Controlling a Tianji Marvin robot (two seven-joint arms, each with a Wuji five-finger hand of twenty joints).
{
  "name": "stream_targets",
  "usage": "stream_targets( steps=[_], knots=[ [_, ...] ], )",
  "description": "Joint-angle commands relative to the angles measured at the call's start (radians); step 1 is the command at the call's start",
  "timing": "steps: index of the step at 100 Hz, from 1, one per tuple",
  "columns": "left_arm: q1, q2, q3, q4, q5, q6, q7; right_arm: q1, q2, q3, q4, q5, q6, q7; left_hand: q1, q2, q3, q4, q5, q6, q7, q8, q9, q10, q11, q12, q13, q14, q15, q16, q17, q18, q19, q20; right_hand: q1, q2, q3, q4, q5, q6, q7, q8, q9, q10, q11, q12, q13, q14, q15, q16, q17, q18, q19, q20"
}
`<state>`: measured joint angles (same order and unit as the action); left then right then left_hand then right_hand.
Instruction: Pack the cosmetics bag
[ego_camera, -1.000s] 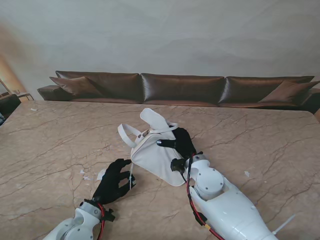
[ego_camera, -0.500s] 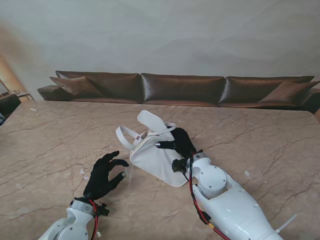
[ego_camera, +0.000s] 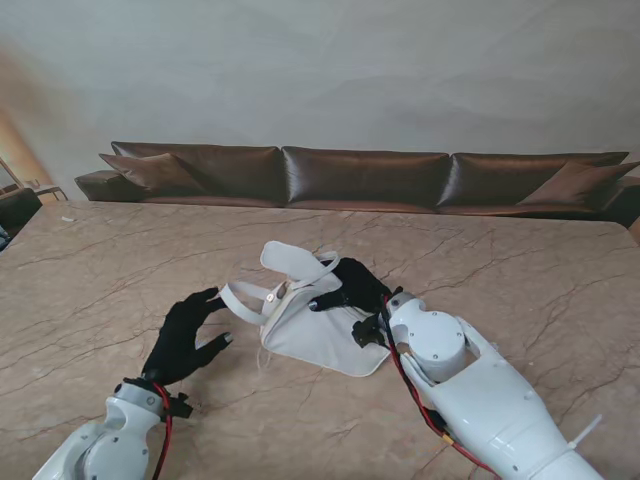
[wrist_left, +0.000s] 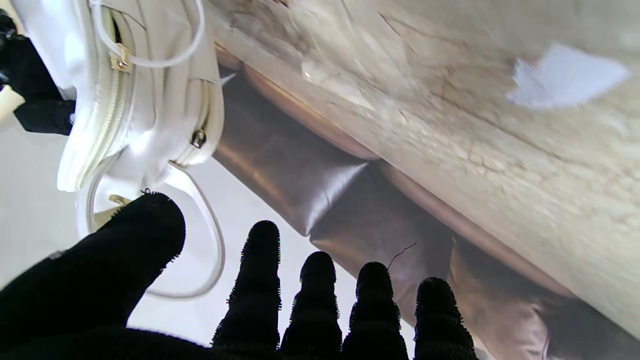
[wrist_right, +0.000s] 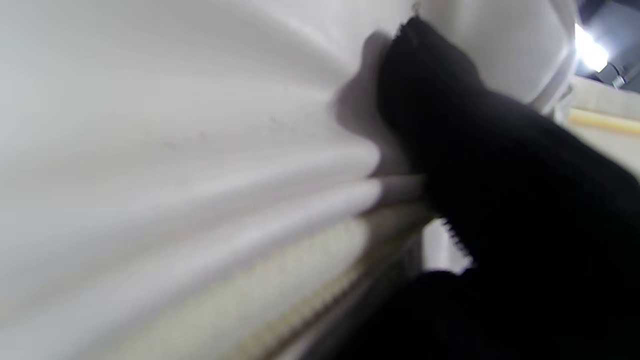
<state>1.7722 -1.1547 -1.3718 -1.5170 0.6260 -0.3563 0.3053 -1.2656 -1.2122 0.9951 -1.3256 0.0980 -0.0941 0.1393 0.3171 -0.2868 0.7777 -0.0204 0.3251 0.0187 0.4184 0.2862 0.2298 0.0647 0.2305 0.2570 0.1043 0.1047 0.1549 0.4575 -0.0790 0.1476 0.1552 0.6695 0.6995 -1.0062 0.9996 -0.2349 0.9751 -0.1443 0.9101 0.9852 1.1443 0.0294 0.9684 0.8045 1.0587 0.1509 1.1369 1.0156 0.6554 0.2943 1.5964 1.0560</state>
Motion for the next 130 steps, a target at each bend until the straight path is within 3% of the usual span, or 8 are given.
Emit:
stream_targets(
  steps=[1, 20, 49, 94, 101, 113, 123, 130],
  knots=[
    [0.006, 0.010, -0.018, -0.019, -0.001, 0.015, -0.002, 0.006, 0.020, 0.011, -0.011, -0.028, 0.015, -0.018, -0.037, 0.050, -0.027, 0.039, -0.029, 0.012, -0.043, -0.017, -0.038, -0.030, -0.025, -0.006, -0.027, -0.024, -0.022, -0.029, 0.010, -0.043, -0.053, -0.069, 0.196, 0.392, 0.388, 0.088, 0.114, -0.217, 0.161, -0.014, 0.034, -0.055, 0.066, 0.020, 0.086, -0.016, 0.140, 0.055, 0.003, -0.015, 0.052, 0.012],
    [0.003, 0.012, -0.052, -0.034, -0.008, 0.052, -0.029, 0.032, 0.047, 0.024, -0.084, -0.190, 0.073, -0.011, -0.047, 0.079, -0.064, 0.060, -0.022, 0.022, -0.075, -0.043, -0.030, -0.051, -0.017, -0.052, -0.007, -0.076, -0.033, -0.111, 0.045, -0.124, -0.144, -0.354, 0.191, 0.392, 0.401, 0.089, 0.123, -0.232, 0.180, -0.013, 0.049, -0.066, 0.082, 0.029, 0.110, -0.030, 0.161, 0.063, 0.033, -0.020, 0.069, 0.011],
    [-0.027, 0.008, -0.044, -0.022, 0.006, 0.084, -0.002, 0.139, 0.067, -0.066, -0.086, -0.332, 0.114, 0.044, -0.060, 0.088, -0.088, 0.070, 0.011, 0.040, -0.104, -0.061, -0.021, -0.077, 0.010, -0.038, 0.018, -0.083, 0.018, -0.138, 0.061, -0.134, 0.110, -0.401, 0.184, 0.393, 0.403, 0.099, 0.121, -0.247, 0.190, -0.002, 0.057, -0.078, 0.080, 0.040, 0.123, -0.042, 0.167, 0.067, 0.054, -0.026, 0.077, 0.004],
    [-0.073, 0.006, -0.003, 0.011, 0.003, 0.103, 0.007, 0.273, -0.031, -0.332, 0.187, -0.448, 0.009, -0.198, -0.059, 0.097, -0.094, 0.078, 0.039, 0.035, -0.096, -0.056, -0.011, -0.089, 0.009, -0.040, 0.021, -0.102, 0.014, -0.144, 0.049, -0.092, 0.108, -0.465, 0.149, 0.263, 0.453, 0.012, 0.088, -0.226, 0.117, -0.088, 0.045, -0.080, 0.026, -0.019, 0.117, -0.057, 0.123, 0.040, 0.065, -0.043, 0.070, -0.019],
    [-0.078, 0.008, 0.002, 0.016, 0.008, 0.105, 0.004, 0.288, -0.037, -0.357, 0.210, -0.457, -0.007, -0.201, -0.062, 0.102, -0.098, 0.078, 0.042, 0.029, -0.094, -0.055, -0.007, -0.096, 0.008, -0.041, 0.025, -0.110, 0.010, -0.146, 0.048, -0.086, 0.114, -0.460, 0.049, 0.135, 0.502, -0.048, 0.008, -0.214, 0.065, -0.239, -0.004, -0.083, -0.032, -0.055, 0.076, -0.075, 0.070, 0.035, 0.060, -0.069, 0.053, -0.031],
    [-0.085, 0.010, 0.003, 0.022, 0.007, 0.106, -0.006, 0.294, -0.040, -0.368, 0.223, -0.447, -0.021, -0.194, -0.062, 0.101, -0.101, 0.079, 0.039, 0.031, -0.095, -0.055, -0.009, -0.096, 0.007, -0.041, 0.024, -0.112, 0.006, -0.148, 0.045, -0.084, 0.116, -0.456, -0.276, 0.173, 0.418, 0.039, -0.238, -0.166, 0.052, -0.543, -0.155, -0.083, -0.122, -0.118, -0.040, -0.095, -0.066, 0.008, 0.029, -0.100, 0.016, -0.037],
    [-0.089, 0.011, 0.001, 0.024, 0.007, 0.105, -0.015, 0.287, -0.029, -0.358, 0.207, -0.453, -0.023, -0.178, -0.061, 0.102, -0.103, 0.079, 0.038, 0.034, -0.097, -0.055, -0.010, -0.094, 0.005, -0.042, 0.025, -0.110, 0.004, -0.148, 0.044, -0.083, 0.115, -0.454, -0.427, 0.301, 0.238, 0.143, -0.297, -0.061, -0.164, -0.490, -0.285, -0.098, -0.149, -0.205, -0.121, -0.095, -0.202, -0.065, -0.017, -0.088, -0.090, -0.074],
    [-0.092, 0.012, 0.000, 0.025, 0.007, 0.105, -0.019, 0.277, -0.010, -0.339, 0.174, -0.450, -0.023, -0.135, -0.061, 0.101, -0.104, 0.080, 0.038, 0.034, -0.097, -0.056, -0.011, -0.092, 0.004, -0.042, 0.024, -0.105, 0.004, -0.148, 0.043, -0.083, 0.114, -0.453, -0.469, 0.293, 0.147, 0.135, -0.366, -0.028, -0.251, -0.491, -0.372, -0.102, -0.209, -0.245, -0.208, -0.087, -0.348, -0.138, -0.119, -0.083, -0.217, -0.110]
  ],
)
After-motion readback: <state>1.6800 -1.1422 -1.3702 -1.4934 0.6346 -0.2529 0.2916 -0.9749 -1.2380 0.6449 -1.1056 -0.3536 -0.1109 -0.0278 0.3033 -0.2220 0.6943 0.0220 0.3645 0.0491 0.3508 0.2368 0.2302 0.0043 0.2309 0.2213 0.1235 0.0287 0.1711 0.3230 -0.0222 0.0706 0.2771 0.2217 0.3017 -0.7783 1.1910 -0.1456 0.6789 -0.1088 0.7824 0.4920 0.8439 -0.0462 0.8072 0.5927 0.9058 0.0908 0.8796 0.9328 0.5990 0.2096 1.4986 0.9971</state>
